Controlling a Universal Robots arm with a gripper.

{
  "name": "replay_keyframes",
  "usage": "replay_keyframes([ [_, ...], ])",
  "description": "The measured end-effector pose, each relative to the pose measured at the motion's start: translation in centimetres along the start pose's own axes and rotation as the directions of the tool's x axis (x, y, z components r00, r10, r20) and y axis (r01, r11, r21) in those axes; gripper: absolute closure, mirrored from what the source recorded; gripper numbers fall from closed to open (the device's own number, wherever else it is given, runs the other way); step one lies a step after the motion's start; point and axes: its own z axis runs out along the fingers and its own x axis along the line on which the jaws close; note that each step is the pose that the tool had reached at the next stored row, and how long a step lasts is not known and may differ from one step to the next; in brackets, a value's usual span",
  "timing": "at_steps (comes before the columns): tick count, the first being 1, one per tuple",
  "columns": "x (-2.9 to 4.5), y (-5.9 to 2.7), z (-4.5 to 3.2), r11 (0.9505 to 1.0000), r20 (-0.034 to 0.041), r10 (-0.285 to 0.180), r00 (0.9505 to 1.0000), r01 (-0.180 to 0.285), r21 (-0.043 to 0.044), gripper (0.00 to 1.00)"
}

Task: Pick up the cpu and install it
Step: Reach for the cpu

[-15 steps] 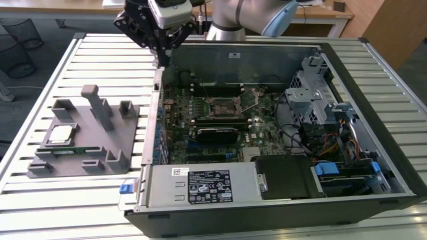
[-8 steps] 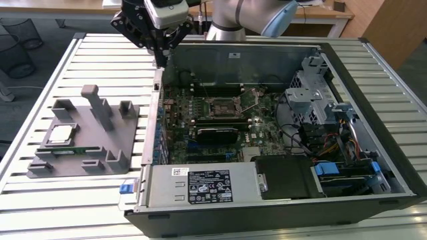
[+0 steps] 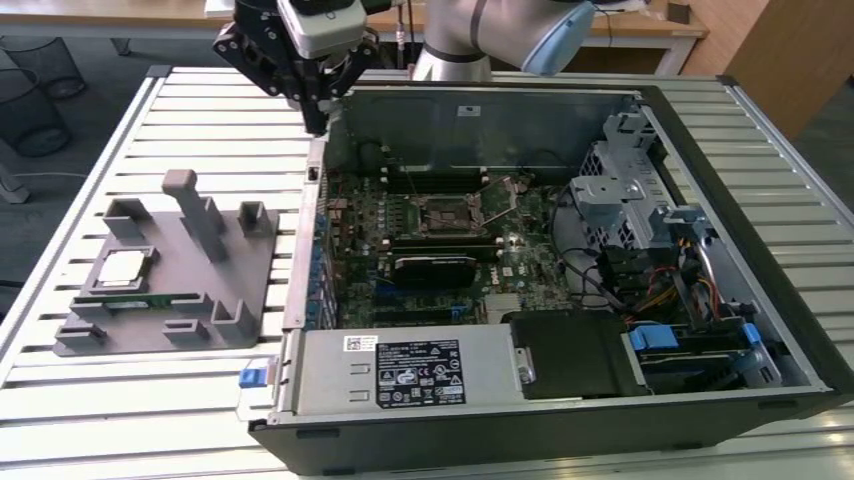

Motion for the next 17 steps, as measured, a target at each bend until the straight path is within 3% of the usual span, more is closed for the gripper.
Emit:
replay_keyframes([
  [17, 1.70, -0.13, 0.01, 1.0000, 0.0000, 0.000, 1.0000, 0.000, 0.0000, 0.89],
])
